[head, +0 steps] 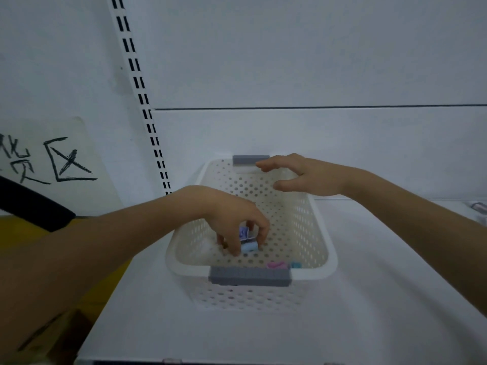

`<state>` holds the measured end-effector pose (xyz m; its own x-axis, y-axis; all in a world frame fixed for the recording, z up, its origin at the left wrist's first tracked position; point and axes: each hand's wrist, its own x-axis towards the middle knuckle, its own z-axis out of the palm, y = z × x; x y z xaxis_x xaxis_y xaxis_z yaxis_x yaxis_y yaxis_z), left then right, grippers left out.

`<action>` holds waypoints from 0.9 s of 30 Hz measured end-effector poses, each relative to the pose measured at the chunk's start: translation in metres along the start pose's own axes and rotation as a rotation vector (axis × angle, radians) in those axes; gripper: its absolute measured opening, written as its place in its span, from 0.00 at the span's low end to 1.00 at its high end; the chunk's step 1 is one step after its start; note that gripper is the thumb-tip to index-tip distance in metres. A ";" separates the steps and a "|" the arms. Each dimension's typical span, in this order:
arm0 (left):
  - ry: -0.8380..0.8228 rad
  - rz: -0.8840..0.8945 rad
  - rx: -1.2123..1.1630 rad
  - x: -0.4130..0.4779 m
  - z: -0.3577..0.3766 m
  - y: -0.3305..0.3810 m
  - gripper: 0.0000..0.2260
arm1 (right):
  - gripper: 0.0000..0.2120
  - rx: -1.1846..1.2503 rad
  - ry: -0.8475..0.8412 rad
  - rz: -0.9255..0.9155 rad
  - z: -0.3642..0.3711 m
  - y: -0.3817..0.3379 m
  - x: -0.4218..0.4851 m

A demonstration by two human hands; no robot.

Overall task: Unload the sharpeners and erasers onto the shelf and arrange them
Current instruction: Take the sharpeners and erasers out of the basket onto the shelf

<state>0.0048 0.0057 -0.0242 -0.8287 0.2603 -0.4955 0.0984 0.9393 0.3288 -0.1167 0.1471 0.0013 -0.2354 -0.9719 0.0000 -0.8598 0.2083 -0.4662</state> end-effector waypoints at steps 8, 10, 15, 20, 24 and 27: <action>0.233 -0.174 0.151 -0.019 -0.029 -0.005 0.17 | 0.10 -0.034 -0.193 -0.067 -0.021 -0.040 -0.011; 0.334 -0.193 0.125 -0.024 -0.039 -0.011 0.16 | 0.12 -0.142 -0.416 -0.041 -0.014 -0.060 -0.014; 0.454 -0.166 -0.001 -0.025 -0.039 -0.020 0.15 | 0.18 -0.483 -0.755 0.066 0.027 -0.079 -0.006; 0.516 -0.123 -0.035 -0.024 -0.034 -0.024 0.14 | 0.16 -0.635 -0.774 0.044 0.048 -0.073 -0.003; 0.553 -0.116 -0.016 -0.022 -0.031 -0.025 0.14 | 0.19 -0.617 -0.672 0.010 0.043 -0.071 0.005; 0.566 -0.108 -0.023 -0.022 -0.031 -0.025 0.14 | 0.16 -0.518 -0.606 -0.067 0.035 -0.067 0.009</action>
<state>0.0034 -0.0302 0.0034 -0.9998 -0.0032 -0.0220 -0.0101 0.9471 0.3208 -0.0450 0.1210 0.0012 -0.0161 -0.8436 -0.5367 -0.9996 0.0270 -0.0124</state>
